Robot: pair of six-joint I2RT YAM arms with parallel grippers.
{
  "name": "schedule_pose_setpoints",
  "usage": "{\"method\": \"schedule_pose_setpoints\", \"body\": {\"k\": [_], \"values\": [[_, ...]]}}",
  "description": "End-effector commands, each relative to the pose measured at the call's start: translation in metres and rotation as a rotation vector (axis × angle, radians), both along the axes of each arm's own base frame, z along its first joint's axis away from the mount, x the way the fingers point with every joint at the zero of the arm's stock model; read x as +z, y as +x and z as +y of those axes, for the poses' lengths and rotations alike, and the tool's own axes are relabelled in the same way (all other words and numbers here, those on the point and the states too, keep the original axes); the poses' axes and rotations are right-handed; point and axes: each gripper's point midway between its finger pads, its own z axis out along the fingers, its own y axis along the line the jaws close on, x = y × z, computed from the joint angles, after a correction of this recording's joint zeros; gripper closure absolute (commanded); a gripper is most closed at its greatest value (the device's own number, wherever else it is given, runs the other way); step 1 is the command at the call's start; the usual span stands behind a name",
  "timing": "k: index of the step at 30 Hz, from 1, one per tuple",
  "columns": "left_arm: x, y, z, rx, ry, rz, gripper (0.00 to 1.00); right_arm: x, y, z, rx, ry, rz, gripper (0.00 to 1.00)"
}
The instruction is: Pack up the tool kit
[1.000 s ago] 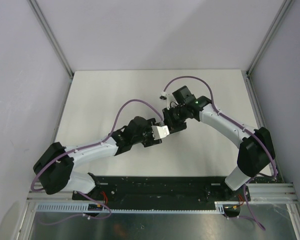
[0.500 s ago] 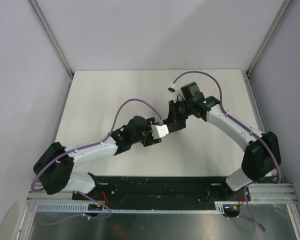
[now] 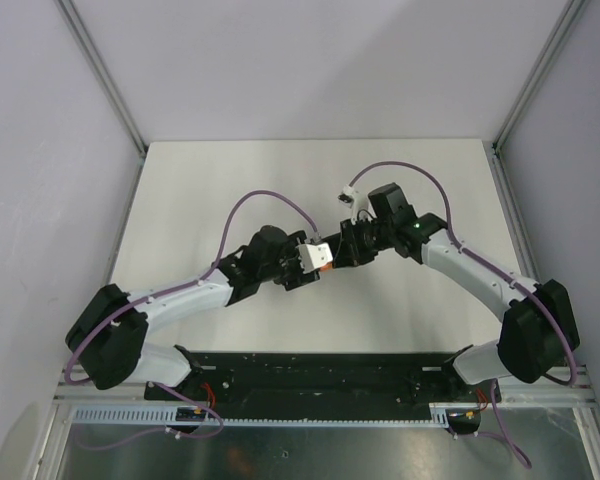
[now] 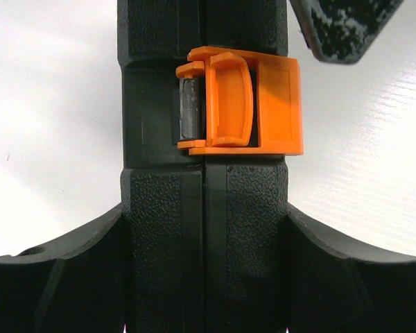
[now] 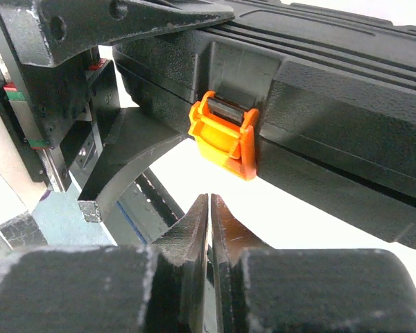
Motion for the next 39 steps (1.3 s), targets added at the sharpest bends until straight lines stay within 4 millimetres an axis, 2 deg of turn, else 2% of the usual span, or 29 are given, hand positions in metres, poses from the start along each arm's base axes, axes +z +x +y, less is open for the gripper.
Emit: {"method": "schedule_pose_setpoints", "body": {"k": [1, 12, 22, 30, 39], "values": [[-0.015, -0.025, 0.002, -0.031, 0.010, 0.143, 1.00, 0.002, 0.004, 0.012, 0.027, 0.030, -0.051, 0.91], [-0.014, -0.026, 0.001, -0.048, 0.011, 0.143, 1.00, -0.001, 0.030, 0.023, -0.053, 0.045, -0.098, 0.91], [-0.015, -0.030, -0.003, -0.071, 0.002, 0.164, 1.00, 0.005, 0.037, 0.031, -0.072, 0.044, -0.176, 0.92], [-0.014, -0.035, -0.005, -0.097, -0.013, 0.189, 1.00, -0.011, 0.039, 0.024, -0.099, 0.004, -0.214, 0.94], [-0.015, -0.039, -0.004, -0.117, -0.006, 0.189, 1.00, 0.011, 0.066, 0.030, -0.197, 0.071, -0.306, 0.95]]}}
